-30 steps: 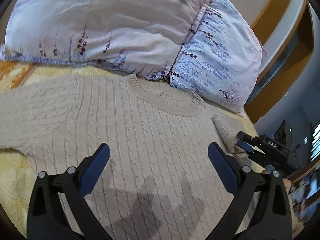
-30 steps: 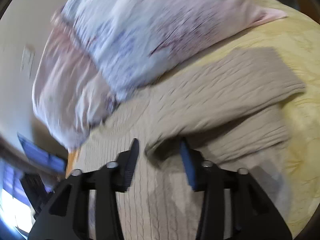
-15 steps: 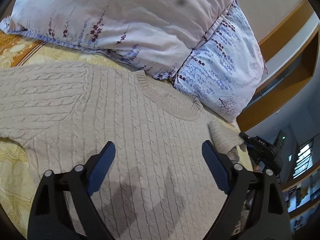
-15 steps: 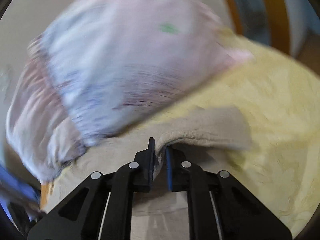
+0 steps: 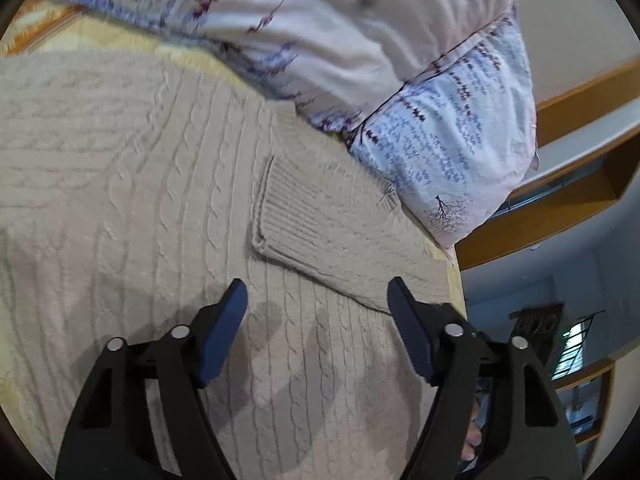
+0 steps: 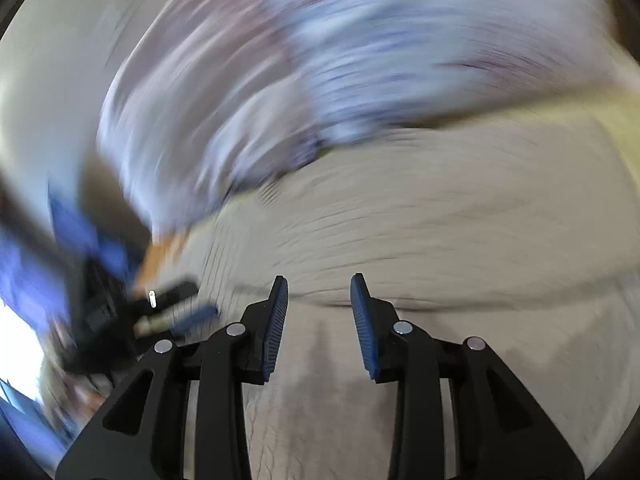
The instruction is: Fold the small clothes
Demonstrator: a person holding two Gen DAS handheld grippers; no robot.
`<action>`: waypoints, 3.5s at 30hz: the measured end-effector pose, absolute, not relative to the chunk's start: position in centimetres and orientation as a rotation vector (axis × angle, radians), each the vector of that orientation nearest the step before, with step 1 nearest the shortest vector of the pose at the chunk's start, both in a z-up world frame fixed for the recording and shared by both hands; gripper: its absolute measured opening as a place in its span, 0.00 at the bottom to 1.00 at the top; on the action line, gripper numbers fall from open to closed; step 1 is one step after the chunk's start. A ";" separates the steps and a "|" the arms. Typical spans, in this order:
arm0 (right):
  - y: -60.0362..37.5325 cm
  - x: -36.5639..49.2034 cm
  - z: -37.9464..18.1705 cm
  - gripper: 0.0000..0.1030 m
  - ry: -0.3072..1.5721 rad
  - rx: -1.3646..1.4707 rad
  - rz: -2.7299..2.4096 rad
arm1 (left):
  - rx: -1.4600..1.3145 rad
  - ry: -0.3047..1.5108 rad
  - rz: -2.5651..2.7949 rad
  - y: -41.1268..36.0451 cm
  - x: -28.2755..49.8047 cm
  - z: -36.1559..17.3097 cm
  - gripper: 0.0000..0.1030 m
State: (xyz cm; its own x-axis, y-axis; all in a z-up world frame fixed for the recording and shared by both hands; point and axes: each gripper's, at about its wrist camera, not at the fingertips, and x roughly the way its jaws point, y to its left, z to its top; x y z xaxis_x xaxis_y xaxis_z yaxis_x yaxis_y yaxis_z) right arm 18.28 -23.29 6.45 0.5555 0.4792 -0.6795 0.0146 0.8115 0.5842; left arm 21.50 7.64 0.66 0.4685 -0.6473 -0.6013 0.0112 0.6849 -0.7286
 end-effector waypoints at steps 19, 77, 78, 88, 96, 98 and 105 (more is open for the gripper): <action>-35.6 14.9 2.6 0.33 0.924 1.057 -0.049 | -0.831 1.105 -0.393 5.7 24.7 -2.0 0.11; -26.3 12.3 6.6 0.65 0.824 0.546 -0.041 | -1.285 0.668 0.288 38.8 10.8 -2.5 0.21; -26.2 12.3 6.5 0.65 0.826 0.546 -0.041 | -1.295 0.660 0.289 39.2 10.8 -2.6 0.20; -26.2 12.6 6.3 0.65 0.824 0.541 -0.008 | -1.234 0.572 0.167 37.7 12.3 1.0 0.05; -26.2 12.3 7.0 0.65 0.800 0.517 0.001 | -1.119 0.528 -0.209 26.5 18.0 7.5 0.05; -26.2 12.3 7.0 0.65 0.802 0.516 0.003 | -1.081 0.553 -0.293 22.6 19.5 7.9 0.05; -25.2 12.6 7.7 0.65 0.799 0.470 0.031 | -0.944 0.784 -0.462 9.1 23.6 3.9 0.06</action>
